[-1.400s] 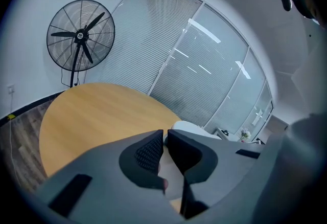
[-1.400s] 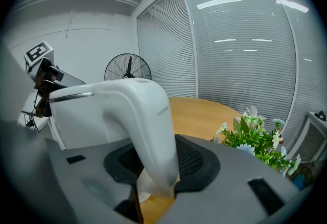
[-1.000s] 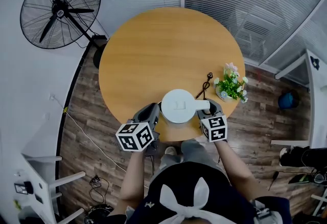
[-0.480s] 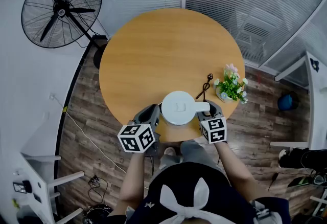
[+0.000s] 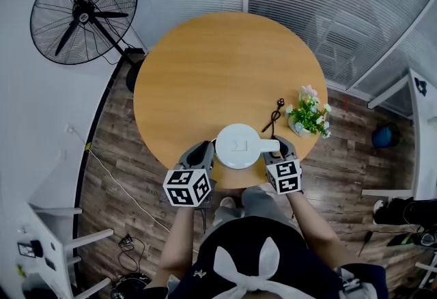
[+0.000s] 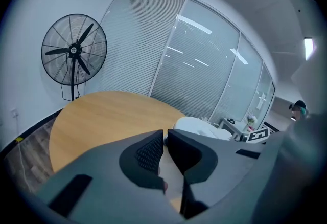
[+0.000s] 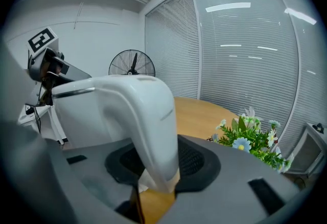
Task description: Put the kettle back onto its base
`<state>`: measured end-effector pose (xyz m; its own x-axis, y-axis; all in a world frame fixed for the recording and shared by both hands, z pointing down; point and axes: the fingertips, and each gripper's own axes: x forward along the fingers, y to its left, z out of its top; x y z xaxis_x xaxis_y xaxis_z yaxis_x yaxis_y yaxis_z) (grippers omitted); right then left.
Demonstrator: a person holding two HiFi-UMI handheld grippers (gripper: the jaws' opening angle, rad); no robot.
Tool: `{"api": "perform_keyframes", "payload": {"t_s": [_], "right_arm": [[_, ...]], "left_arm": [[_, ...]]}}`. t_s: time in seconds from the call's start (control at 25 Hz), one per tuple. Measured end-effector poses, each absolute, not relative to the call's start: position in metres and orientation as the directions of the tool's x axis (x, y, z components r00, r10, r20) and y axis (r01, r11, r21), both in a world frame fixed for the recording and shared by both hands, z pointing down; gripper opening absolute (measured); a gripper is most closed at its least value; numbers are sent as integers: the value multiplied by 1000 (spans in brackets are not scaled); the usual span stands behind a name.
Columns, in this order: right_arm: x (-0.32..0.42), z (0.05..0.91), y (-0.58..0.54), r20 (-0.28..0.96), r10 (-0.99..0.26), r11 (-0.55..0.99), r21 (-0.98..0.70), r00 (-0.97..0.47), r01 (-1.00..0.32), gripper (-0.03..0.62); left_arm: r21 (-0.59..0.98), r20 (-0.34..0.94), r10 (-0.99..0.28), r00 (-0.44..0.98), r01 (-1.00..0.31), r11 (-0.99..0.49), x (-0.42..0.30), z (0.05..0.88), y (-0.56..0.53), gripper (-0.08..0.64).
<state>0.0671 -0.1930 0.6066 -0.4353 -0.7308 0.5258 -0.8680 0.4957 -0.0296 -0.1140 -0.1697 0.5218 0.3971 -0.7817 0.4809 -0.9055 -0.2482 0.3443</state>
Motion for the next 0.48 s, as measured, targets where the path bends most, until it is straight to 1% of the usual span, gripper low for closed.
{"api": "perform_keyframes", "payload": {"t_s": [0.48], "right_arm": [[68, 608, -192, 504, -745, 498, -18, -437, -867, 127]], "left_arm": [[293, 460, -809, 364, -923, -249, -113, 523, -169, 47]]}}
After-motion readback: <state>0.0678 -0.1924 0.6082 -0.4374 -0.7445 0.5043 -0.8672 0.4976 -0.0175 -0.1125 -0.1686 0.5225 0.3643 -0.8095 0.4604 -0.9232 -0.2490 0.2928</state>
